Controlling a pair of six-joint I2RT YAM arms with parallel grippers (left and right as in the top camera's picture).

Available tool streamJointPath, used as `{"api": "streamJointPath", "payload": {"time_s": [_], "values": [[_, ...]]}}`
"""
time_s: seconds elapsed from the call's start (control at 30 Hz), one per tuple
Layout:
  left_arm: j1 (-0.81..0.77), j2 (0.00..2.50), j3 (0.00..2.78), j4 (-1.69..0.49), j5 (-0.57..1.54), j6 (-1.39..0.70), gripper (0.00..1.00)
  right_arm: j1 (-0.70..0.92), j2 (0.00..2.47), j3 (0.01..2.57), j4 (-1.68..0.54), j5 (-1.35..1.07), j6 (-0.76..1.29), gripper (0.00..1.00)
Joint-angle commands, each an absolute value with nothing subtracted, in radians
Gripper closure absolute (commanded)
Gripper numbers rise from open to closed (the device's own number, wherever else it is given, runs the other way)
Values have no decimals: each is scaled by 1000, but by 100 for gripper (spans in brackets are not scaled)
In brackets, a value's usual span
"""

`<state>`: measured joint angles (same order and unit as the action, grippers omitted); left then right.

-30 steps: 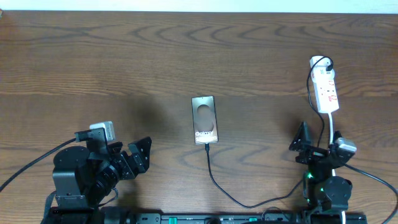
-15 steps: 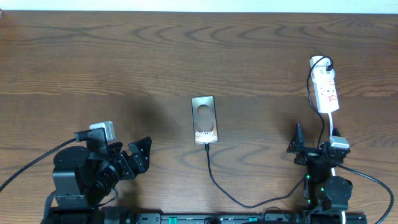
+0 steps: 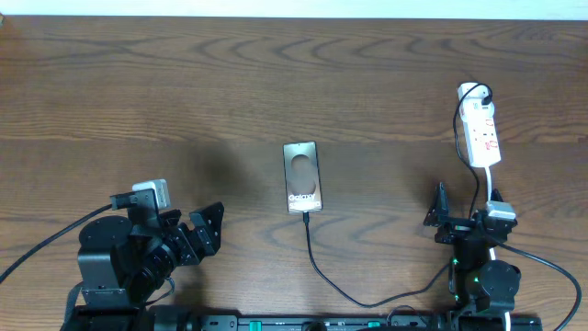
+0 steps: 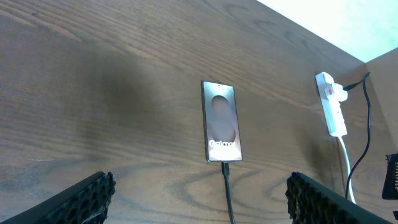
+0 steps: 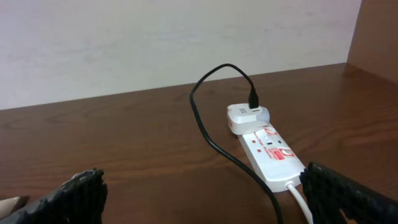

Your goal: Plug charger to phone and switch on socket

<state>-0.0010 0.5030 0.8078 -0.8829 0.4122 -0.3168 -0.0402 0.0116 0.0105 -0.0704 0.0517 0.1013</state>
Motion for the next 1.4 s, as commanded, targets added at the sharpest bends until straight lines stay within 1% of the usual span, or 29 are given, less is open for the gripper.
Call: {"api": "streamJointPath", "payload": {"time_s": [0.0,0.27,0.37,0.43,0.53,0.7,0.8,0.97,1.07,1.2,1.27,1.37], "values": [[4,501,804,-882,406,-307,10,-45,6,6,-71,46,88,1],[7,485,804,-886,406,-307,10,-45,6,5,-71,46,88,1],[10,433,794,-958,290,-258,10,-45,6,6,-71,46,88,1],[-3,368,747,-947,265,-258,10,-45,6,5,-70,46,88,1],[-13,264,661,-863,205,-249,10,-45,6,5,-71,46,89,1],[-13,105,475,-682,190,-79,10,-45,6,5,-71,46,88,1],[-13,54,389,-605,189,-52,10,-45,6,6,-71,46,89,1],[-13,12,270,-470,189,3,10,-45,6,6,-70,46,89,1],[-13,1,172,-337,189,46,10,-45,6,5,-70,46,89,1],[-13,1,52,-176,189,49,10,-45,6,6,-70,46,89,1],[-13,1,44,-141,181,72,10,-45,6,5,-70,46,88,1],[-13,1,38,-135,111,78,10,-45,6,6,-71,46,89,1]]}}
